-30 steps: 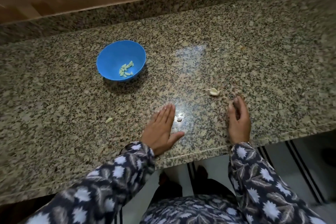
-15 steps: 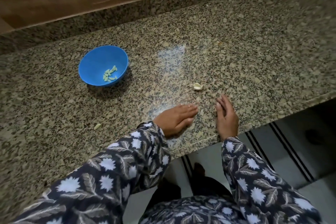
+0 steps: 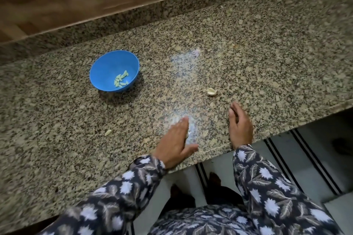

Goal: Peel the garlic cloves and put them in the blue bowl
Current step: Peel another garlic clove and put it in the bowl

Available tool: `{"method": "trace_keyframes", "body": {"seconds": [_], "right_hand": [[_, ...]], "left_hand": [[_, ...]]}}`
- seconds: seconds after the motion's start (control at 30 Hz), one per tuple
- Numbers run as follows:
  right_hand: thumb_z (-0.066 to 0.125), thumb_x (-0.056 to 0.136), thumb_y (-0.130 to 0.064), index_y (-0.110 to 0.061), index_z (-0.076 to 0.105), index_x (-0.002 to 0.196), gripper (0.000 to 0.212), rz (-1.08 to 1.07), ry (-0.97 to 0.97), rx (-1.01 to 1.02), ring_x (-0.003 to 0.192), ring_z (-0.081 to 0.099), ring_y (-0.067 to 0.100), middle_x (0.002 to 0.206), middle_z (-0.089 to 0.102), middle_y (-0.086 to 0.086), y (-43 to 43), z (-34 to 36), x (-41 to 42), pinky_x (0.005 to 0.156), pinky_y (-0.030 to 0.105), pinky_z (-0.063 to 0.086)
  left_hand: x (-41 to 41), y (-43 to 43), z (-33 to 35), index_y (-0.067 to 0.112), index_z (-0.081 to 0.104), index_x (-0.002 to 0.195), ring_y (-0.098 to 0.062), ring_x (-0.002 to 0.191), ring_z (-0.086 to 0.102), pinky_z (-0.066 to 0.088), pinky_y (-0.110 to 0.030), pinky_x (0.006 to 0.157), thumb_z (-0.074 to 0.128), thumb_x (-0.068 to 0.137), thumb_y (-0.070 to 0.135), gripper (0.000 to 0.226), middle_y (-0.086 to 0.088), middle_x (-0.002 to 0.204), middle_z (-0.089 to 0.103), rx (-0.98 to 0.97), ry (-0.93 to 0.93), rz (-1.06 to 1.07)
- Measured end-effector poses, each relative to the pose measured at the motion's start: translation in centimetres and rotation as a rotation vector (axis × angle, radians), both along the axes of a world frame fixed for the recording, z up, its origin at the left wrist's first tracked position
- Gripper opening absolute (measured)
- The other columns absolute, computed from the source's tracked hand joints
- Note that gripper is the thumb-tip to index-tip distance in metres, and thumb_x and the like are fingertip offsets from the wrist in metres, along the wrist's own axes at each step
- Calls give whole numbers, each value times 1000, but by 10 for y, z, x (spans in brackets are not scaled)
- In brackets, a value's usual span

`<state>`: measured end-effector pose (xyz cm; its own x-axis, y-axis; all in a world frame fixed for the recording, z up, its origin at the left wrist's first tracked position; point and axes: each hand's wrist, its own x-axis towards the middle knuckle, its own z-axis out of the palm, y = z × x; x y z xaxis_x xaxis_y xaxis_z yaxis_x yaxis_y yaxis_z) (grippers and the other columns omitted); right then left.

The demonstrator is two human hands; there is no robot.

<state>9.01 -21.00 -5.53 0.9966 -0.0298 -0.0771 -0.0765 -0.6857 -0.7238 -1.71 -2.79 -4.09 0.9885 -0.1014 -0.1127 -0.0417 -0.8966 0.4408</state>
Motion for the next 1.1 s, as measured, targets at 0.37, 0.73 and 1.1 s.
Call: {"method": "trace_keyframes", "body": {"seconds": [0.37, 0.73, 1.1], "right_hand": [[39, 97, -28, -19, 55, 124, 33, -42, 24, 363, 42, 38, 4, 78, 62, 0, 26, 18, -17, 34, 10, 30], [41, 97, -20, 0, 55, 120, 34, 17, 588, 852, 98, 62, 23, 114, 62, 15, 75, 41, -41, 83, 25, 53], [30, 100, -26, 1, 59, 108, 40, -24, 819, 1063, 99, 63, 22, 106, 65, 13, 93, 48, -64, 89, 30, 49]], "left_hand": [[-26, 39, 4, 15, 58, 125, -22, 116, 57, 40, -32, 97, 52, 84, 14, 41, -5, 127, 59, 72, -143, -262], [-32, 38, 5, 10, 71, 92, -17, 73, 68, 58, -26, 59, 85, 50, 19, 44, -6, 88, 69, 173, -192, -119], [-29, 13, 42, 10, 72, 95, -11, 83, 68, 55, -19, 75, 68, 80, 3, 16, -5, 98, 72, -689, 104, 743]]}}
